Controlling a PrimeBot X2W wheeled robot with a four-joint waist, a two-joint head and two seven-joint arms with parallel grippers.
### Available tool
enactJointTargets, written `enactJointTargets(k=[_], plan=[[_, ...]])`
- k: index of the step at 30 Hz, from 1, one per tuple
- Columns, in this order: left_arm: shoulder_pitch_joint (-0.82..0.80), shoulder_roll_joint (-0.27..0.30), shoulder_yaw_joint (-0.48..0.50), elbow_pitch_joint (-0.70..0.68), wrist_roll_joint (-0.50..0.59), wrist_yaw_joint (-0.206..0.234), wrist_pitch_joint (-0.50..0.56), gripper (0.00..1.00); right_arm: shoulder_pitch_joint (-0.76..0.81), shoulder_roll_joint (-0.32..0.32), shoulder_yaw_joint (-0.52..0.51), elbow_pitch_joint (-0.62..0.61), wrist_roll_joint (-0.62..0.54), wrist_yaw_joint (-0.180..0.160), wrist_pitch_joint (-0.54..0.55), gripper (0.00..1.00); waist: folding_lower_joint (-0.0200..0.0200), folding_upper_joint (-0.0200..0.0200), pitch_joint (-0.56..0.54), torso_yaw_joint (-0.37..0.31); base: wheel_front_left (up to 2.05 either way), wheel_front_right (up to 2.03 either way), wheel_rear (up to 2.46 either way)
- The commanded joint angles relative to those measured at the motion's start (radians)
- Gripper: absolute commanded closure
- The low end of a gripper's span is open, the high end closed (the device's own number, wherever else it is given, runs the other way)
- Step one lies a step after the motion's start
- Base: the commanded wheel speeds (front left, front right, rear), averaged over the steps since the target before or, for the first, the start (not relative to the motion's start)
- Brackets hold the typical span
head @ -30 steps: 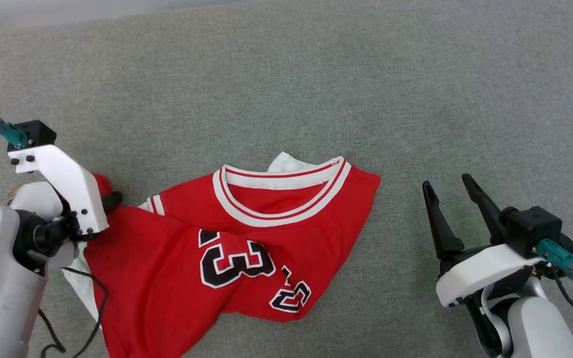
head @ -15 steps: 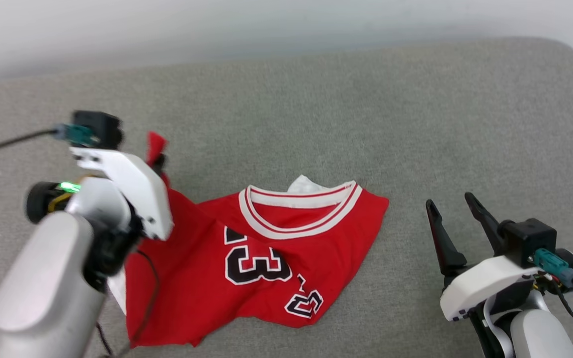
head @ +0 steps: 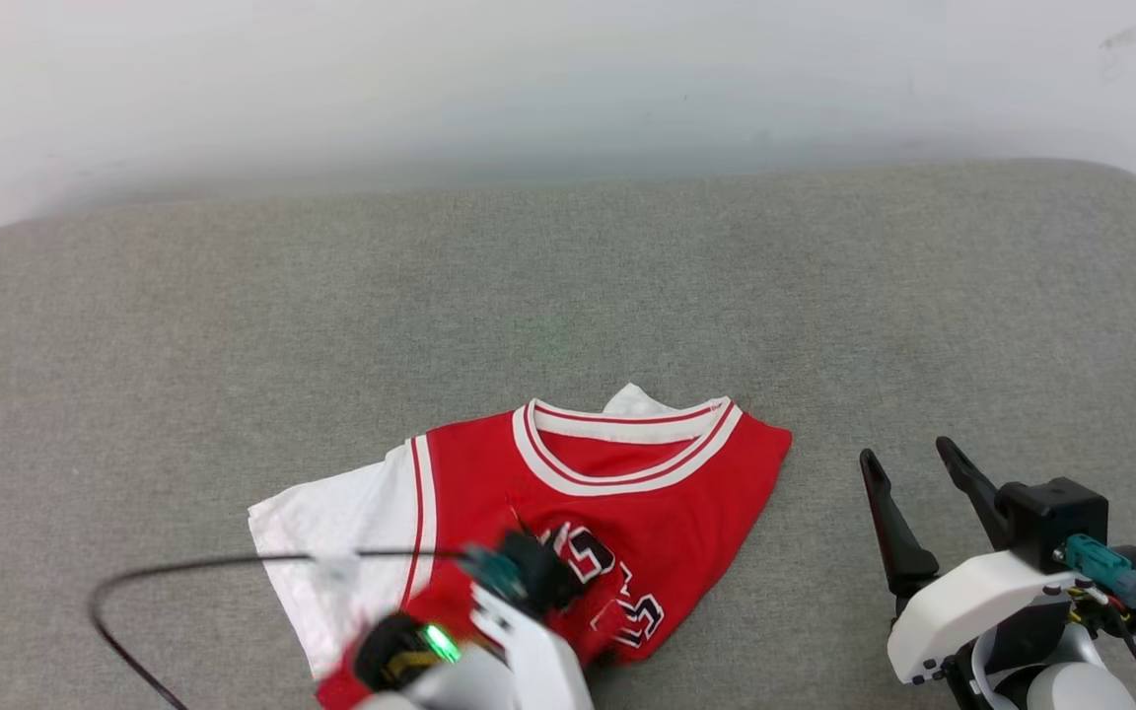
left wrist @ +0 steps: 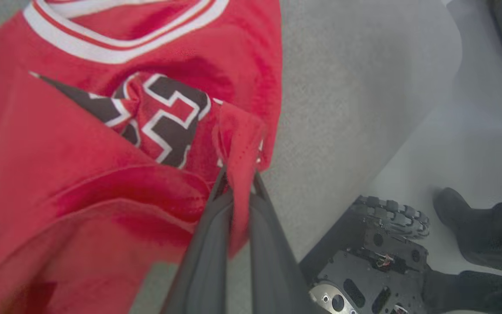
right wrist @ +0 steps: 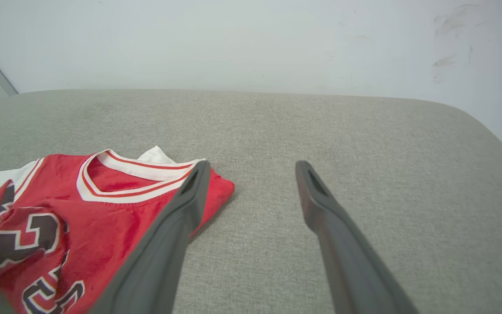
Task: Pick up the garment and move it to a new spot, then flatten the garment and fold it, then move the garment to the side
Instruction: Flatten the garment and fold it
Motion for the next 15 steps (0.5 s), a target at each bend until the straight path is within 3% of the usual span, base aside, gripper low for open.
enactJointTargets(k=[1,3,4,5,6,15], plan=[[0.024,-0.017,-0.026,0.016,-0.009,-0.011,0.009,1.0,0.008,0.001,0.002,-0.005,-0.002,-0.001,0.004,0.0,0.0,0.0,-0.006,-0.002,0.0,0.0,0.0],[0.049,-0.046,-0.066,0.048,-0.018,-0.025,0.015,1.0,0.015,0.001,0.007,-0.008,-0.001,-0.001,0.006,0.0,0.0,0.0,-0.01,-0.007,0.0,0.0,0.0],[0.061,-0.059,-0.085,0.075,-0.02,-0.028,0.022,0.81,0.016,0.001,0.009,-0.008,0.001,-0.001,0.007,0.0,0.0,0.0,-0.013,-0.01,0.0,0.0,0.0],[0.064,-0.065,-0.104,0.098,-0.01,-0.037,0.023,0.52,0.017,0.001,0.012,-0.008,0.003,-0.001,0.009,0.0,0.0,0.0,-0.015,-0.014,0.0,0.0,0.0],[0.07,-0.082,-0.113,0.118,-0.017,-0.042,0.012,0.0,0.017,0.001,0.015,-0.008,0.005,-0.001,0.011,0.0,0.0,0.0,-0.016,-0.019,0.0,0.0,0.0],[0.022,-0.142,-0.099,0.217,0.036,-0.065,-0.186,0.0,0.029,0.001,0.007,-0.01,-0.01,-0.001,0.022,0.0,0.0,0.0,-0.051,-0.028,0.0,0.0,0.0]])
